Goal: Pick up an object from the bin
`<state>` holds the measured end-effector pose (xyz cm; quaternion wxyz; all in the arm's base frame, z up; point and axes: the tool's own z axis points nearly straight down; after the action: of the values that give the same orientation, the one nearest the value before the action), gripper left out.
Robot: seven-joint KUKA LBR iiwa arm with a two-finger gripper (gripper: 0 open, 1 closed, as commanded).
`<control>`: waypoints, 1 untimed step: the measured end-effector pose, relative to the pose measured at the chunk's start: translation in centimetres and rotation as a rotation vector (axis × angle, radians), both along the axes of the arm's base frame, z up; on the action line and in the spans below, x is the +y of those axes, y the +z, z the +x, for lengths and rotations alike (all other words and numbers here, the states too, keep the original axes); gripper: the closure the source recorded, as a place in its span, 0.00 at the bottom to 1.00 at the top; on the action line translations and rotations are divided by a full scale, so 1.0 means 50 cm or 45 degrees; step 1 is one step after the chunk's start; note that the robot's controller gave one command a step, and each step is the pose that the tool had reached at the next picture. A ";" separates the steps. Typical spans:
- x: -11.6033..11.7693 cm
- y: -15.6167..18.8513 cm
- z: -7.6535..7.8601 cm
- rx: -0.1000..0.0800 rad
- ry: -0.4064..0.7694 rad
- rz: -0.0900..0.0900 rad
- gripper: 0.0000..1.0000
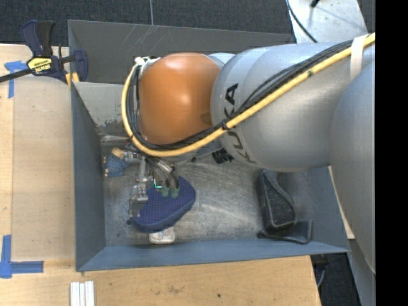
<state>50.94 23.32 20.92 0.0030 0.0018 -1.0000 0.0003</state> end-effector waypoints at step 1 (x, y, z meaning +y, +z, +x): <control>-0.073 -0.280 -0.024 -0.017 0.090 0.006 0.00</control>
Offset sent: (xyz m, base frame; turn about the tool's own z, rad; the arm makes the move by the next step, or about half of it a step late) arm -0.0136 -0.0371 -0.1392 -0.0707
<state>49.74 19.65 6.94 -0.0035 0.0373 -0.9993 -0.0021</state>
